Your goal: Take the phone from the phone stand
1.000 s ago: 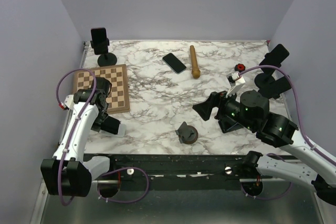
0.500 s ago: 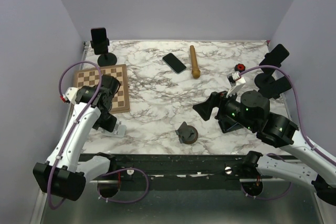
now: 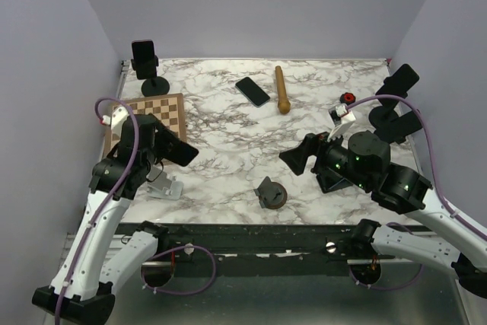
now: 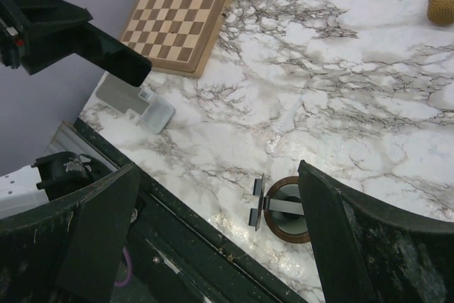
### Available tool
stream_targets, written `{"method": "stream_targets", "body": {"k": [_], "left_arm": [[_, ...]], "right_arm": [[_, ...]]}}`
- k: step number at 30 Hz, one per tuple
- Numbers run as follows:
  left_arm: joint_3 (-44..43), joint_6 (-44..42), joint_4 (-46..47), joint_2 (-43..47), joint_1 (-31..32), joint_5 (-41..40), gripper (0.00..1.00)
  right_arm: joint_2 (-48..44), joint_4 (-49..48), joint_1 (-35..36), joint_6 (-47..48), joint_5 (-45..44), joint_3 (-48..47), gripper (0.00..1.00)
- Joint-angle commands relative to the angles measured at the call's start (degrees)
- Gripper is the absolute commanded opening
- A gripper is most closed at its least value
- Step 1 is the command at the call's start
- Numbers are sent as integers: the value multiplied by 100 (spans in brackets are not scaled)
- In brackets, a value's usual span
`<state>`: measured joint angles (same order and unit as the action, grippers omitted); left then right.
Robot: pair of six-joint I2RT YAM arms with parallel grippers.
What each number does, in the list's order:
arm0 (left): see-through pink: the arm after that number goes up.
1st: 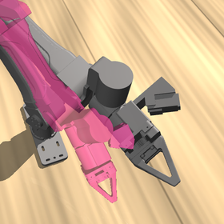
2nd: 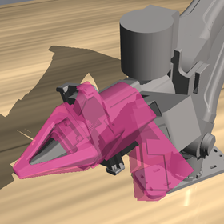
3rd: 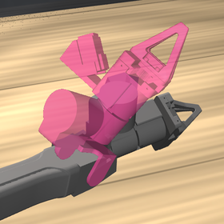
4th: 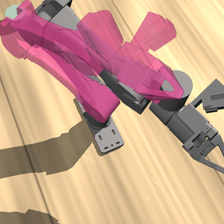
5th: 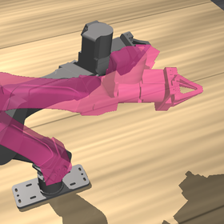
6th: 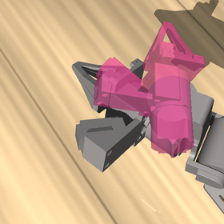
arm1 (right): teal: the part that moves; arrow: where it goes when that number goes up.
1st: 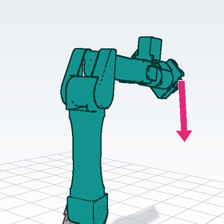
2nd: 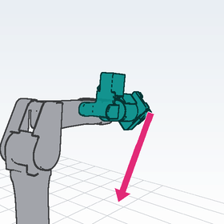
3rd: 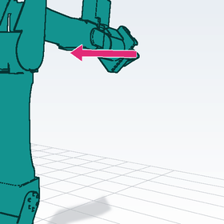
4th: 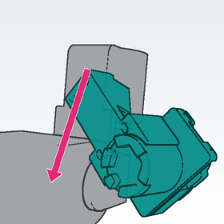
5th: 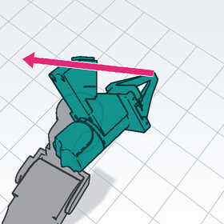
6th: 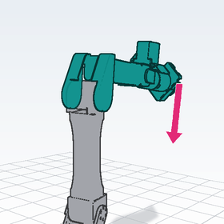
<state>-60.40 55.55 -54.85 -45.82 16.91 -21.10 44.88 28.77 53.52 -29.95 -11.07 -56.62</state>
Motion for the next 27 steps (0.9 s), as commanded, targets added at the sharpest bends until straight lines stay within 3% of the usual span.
{"method": "stream_targets", "body": {"k": [1, 5, 15, 24, 27], "left_arm": [[57, -514, 1994, -694, 14, 2162, 0], [-369, -435, 2413, -1887, 12, 2965, 0], [-2203, 103, 2911, -4972, -214, 3384, 0], [-4704, 525, 2369, -7503, -317, 4005, 0], [-5146, 947, 2347, -8063, -337, 4323, 0]], "right_arm": [[14, 17, 22, -19, 79, -128, 100], [6, 134, 19, -43, 57, -240, 100], [-15, 444, 21, -190, -136, -481, 100], [-198, 769, 19, -339, -397, -680, 100], [-263, 842, 19, -385, -467, -683, 100]]}}
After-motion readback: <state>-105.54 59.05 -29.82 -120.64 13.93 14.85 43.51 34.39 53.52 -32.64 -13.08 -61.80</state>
